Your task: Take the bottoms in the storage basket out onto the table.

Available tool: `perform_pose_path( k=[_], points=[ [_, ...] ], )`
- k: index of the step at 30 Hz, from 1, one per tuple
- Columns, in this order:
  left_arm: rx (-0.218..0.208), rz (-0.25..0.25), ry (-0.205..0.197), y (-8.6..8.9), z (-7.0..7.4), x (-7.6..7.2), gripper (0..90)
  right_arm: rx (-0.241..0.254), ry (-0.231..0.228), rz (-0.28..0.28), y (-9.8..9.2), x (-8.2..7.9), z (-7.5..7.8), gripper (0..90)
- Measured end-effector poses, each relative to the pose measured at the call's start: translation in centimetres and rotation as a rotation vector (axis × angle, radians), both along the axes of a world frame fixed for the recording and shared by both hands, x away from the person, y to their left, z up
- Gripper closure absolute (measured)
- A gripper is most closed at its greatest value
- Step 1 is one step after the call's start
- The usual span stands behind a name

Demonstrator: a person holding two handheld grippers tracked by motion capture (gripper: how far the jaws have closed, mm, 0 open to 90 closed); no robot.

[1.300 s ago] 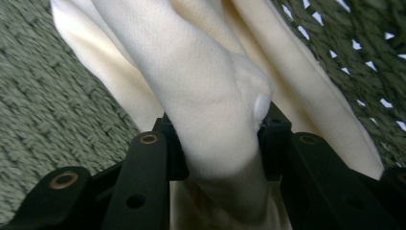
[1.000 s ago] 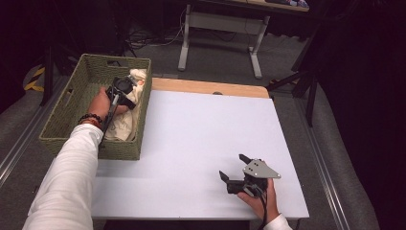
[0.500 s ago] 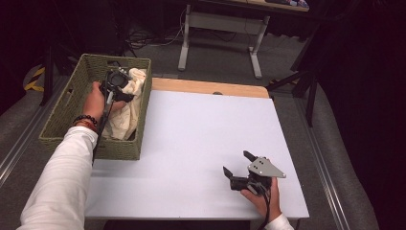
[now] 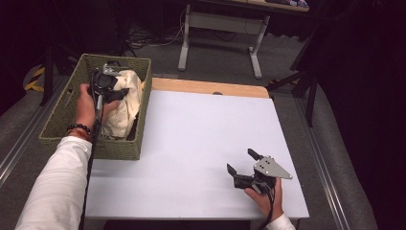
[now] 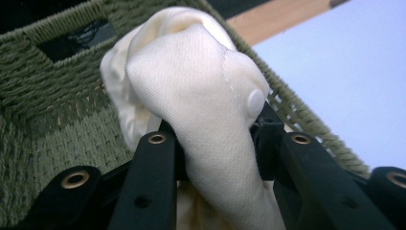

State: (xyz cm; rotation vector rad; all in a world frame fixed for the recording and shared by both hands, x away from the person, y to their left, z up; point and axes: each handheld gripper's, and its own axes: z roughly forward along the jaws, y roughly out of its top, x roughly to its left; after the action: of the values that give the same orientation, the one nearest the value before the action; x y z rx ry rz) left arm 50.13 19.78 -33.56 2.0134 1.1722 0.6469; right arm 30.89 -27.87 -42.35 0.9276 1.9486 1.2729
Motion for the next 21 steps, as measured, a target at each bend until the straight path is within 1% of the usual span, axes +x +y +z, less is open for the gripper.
perform_pose_path(
  k=[1,3,4,5,6,7,8,9,10,11,12,14,15,17,18,21],
  points=[
    [-0.004,0.002,-0.008,0.1,0.1,-0.1,69.3,-0.008,-0.001,0.0,0.1,0.0,0.0,9.7],
    [-0.024,0.003,-0.039,0.3,0.3,-0.7,69.3,-0.013,-0.002,0.002,0.2,-0.1,-0.1,9.7],
    [-0.042,0.001,-0.058,0.5,0.5,-1.0,69.4,-0.015,-0.004,0.0,0.2,-0.1,0.0,9.7],
    [-0.06,-0.004,-0.065,0.6,0.6,-1.1,69.4,-0.018,-0.007,-0.002,0.3,-0.2,0.0,9.7],
    [-0.068,-0.005,-0.072,0.7,0.7,-1.3,69.4,-0.02,-0.01,-0.002,0.3,-0.2,0.0,9.7],
    [-0.083,-0.003,-0.09,0.9,0.9,-1.5,69.4,-0.021,-0.01,-0.004,0.3,-0.2,0.0,9.7],
    [-0.105,-0.009,-0.097,1.0,1.1,-1.7,69.4,-0.022,-0.006,-0.008,0.3,-0.2,-0.1,9.7],
    [-0.118,-0.018,-0.118,1.0,1.5,-2.2,69.4,-0.024,-0.005,-0.008,0.4,-0.1,-0.2,9.7],
    [-0.129,-0.028,-0.128,1.0,1.8,-2.5,69.4,-0.022,-0.001,-0.009,0.4,-0.1,-0.2,9.7],
    [-0.129,-0.028,-0.128,1.0,1.8,-2.5,69.4,-0.022,-0.001,-0.009,0.4,-0.1,-0.2,9.7],
    [-0.144,-0.043,-0.151,0.8,2.3,-2.9,69.4,-0.022,0.004,-0.013,0.4,0.0,-0.3,9.7],
    [-0.161,-0.057,-0.162,0.7,2.9,-3.2,69.4,-0.023,0.007,-0.014,0.4,0.1,-0.3,9.7],
    [-0.161,-0.057,-0.162,0.7,2.9,-3.2,69.4,-0.023,0.007,-0.014,0.4,0.1,-0.3,9.7],
    [-0.178,-0.071,-0.196,0.2,3.8,-3.9,69.4,-0.018,0.009,-0.017,0.3,0.1,-0.4,9.7],
    [-0.178,-0.071,-0.196,0.2,3.8,-3.9,69.4,-0.018,0.009,-0.017,0.3,0.1,-0.4,9.7],
    [-0.195,-0.087,-0.235,-0.7,4.7,-4.6,69.4,-0.02,0.005,-0.02,0.2,0.1,-0.3,9.7]
  ],
)
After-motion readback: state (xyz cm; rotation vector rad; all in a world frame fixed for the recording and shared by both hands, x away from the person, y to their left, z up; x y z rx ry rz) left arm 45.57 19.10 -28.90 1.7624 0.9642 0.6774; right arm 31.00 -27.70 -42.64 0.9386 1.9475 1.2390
